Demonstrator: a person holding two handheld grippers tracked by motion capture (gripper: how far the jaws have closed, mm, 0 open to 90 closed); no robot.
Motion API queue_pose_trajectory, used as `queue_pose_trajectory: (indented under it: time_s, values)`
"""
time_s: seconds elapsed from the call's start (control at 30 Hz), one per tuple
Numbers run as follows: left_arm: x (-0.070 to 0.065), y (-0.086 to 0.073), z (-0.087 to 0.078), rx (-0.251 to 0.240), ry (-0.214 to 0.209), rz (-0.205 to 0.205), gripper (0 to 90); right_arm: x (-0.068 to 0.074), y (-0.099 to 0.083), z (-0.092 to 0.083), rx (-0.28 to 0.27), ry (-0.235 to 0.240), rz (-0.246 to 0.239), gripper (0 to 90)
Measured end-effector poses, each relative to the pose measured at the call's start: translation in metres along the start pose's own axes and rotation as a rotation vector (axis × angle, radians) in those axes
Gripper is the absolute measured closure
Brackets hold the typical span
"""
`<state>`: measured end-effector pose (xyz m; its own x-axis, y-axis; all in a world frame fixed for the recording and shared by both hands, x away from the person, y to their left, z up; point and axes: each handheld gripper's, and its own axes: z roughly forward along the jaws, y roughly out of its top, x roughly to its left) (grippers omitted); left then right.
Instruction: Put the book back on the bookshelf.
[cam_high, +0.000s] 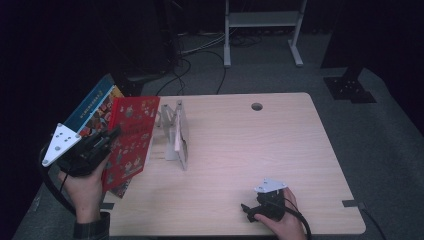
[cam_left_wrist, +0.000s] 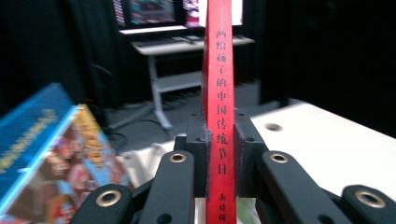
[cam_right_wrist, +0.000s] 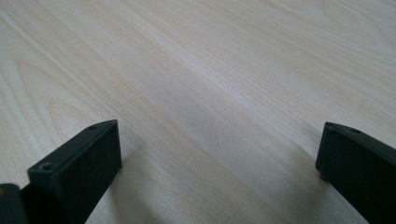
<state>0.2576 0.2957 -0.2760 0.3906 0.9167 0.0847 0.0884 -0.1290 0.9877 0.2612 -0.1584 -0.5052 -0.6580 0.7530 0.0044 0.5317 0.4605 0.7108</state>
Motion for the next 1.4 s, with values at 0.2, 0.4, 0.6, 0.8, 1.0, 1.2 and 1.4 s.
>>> queue_pose_trajectory:
  time_s: [0.2, 0.4, 0.6, 0.8, 1.0, 1.2, 1.4]
  values:
    - [0.003, -0.019, 0.019, -0.03, 0.086, -0.012, 79.6, 0.0, 0.0, 0.0, 0.0, 0.0, 0.0, 0.0]
    - [0.01, -0.042, 0.052, -0.037, 0.11, -0.057, 79.6, 0.0, 0.0, 0.0, 0.0, 0.0, -0.001, 0.0]
    - [0.017, -0.05, 0.077, -0.059, 0.109, -0.088, 79.5, 0.0, 0.0, 0.0, 0.0, -0.001, 0.002, 0.0]
    - [0.019, -0.052, 0.098, -0.08, 0.113, -0.089, 79.5, 0.0, 0.0, 0.0, 0.0, 0.0, -0.002, 0.0]
    - [0.021, -0.056, 0.109, -0.113, 0.113, -0.08, 79.5, 0.0, 0.0, 0.0, 0.001, 0.0, -0.002, 0.0]
    - [0.02, -0.065, 0.117, -0.102, 0.102, -0.08, 79.5, 0.0, 0.0, 0.0, 0.0, -0.001, -0.002, 0.0]
    - [0.019, -0.073, 0.113, -0.125, 0.101, -0.078, 79.4, -0.001, 0.0, 0.0, 0.001, 0.0, -0.003, 0.0]
